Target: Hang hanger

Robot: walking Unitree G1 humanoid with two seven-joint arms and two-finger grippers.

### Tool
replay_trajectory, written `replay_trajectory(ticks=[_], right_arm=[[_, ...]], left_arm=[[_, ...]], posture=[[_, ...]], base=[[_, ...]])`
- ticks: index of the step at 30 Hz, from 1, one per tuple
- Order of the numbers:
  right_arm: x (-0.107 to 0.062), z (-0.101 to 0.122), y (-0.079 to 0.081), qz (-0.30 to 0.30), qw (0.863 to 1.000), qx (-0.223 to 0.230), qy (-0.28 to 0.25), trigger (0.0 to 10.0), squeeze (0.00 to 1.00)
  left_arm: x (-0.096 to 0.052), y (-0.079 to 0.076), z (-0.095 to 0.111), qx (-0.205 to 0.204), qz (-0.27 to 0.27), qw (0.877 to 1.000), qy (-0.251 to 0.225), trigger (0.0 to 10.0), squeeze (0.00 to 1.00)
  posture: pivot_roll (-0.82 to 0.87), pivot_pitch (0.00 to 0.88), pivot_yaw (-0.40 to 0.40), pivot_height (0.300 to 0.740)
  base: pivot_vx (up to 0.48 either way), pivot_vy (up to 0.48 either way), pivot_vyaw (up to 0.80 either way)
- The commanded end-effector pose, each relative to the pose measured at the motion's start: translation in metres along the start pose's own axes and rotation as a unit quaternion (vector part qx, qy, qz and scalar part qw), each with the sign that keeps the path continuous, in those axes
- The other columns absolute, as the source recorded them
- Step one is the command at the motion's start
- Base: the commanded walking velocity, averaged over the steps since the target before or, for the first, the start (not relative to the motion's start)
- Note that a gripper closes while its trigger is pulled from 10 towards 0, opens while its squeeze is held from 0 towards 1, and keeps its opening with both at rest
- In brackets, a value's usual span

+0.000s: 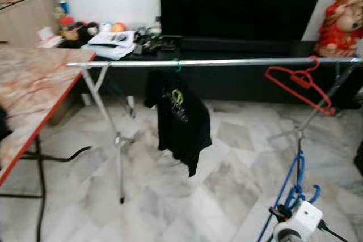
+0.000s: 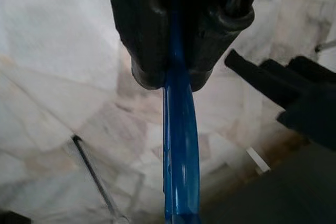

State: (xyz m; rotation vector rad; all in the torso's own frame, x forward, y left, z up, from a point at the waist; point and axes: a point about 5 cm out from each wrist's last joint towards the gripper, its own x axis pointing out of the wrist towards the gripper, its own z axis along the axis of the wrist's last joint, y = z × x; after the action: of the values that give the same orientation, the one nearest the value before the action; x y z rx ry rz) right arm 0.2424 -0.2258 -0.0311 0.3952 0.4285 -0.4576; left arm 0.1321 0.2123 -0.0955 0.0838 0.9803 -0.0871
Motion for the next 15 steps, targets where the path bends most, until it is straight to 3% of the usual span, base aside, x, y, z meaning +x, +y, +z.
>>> replay_trajectory(ticks=[1, 15], right_arm=[[0.001, 0.001, 0.007, 0.008, 1.000, -0.008, -0.002, 10.0, 0.00], [0.004, 0.008, 0.018, 0.031, 0.999, -0.041, -0.012, 10.0, 0.00]], left_arm=[[-0.002, 0.000, -0.010, 0.002, -0.001, 1.000, 0.022, 10.0, 0.00], [-0.001, -0.002, -0.011, 0.002, -0.004, 1.000, 0.028, 10.0, 0.00]], posture=[[-0.02, 0.039, -0.017, 0.721], [-0.02, 0.069, -0.018, 0.721]], base=[[0.480, 0.000, 0.00], [0.480, 0.000, 0.00]])
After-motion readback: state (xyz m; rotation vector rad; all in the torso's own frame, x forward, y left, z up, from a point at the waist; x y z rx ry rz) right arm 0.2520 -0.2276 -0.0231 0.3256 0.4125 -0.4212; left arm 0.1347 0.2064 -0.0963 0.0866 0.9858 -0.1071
